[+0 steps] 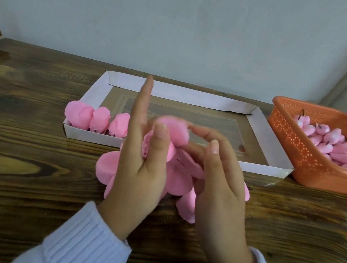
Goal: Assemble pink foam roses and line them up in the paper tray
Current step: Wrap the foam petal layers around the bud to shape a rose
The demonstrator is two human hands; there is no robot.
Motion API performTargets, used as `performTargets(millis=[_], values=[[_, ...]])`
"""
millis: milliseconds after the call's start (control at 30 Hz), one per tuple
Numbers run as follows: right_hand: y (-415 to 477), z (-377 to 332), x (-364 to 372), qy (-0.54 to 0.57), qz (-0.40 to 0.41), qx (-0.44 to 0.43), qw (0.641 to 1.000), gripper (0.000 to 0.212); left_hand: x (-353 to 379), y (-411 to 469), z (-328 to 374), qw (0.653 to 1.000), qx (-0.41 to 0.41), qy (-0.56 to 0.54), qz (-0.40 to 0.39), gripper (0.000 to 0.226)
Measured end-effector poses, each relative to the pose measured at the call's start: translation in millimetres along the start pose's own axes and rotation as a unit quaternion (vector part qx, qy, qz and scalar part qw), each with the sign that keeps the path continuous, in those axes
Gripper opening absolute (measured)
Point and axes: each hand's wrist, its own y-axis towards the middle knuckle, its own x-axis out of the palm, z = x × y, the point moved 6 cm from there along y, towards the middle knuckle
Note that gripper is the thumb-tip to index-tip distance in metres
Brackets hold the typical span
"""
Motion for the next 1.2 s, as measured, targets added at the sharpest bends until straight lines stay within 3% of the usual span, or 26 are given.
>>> performTargets(millis=[200, 433, 667, 900, 967, 1033, 1200], values=[[5, 8, -1, -0.102, -0.028, -0.001, 0.994, 0.026, -1, 3, -5, 0.996, -0.046, -0.079, 0.017, 0.046], [6, 0, 5, -0.159, -0.101, -0.063, 0.980, 0.027, -3, 3, -4, 0.992, -0.073, -0.104, 0.022, 0.029], [8, -1, -1, -0.218, -0.101, -0.079, 0.967, 0.029, 2, 3, 0, 0.990, -0.086, -0.104, -0.035, 0.060], [11, -1, -4, -0.130, -0.152, -0.008, 0.980, 0.024, -1, 10, -8, 0.956, -0.191, -0.162, -0.153, 0.095], [10, -1, -2, -0.117, -0.181, 0.006, 0.976, 0.024, 1, 7, -10, 0.937, -0.223, -0.164, -0.215, 0.084], [10, 0, 0, -0.115, -0.201, 0.014, 0.973, 0.022, 5, 4, -11, 0.930, -0.225, -0.143, -0.254, 0.052], [10, 3, -2, -0.105, -0.186, 0.028, 0.977, 0.022, 7, 3, -10, 0.934, -0.222, -0.162, -0.228, 0.031]])
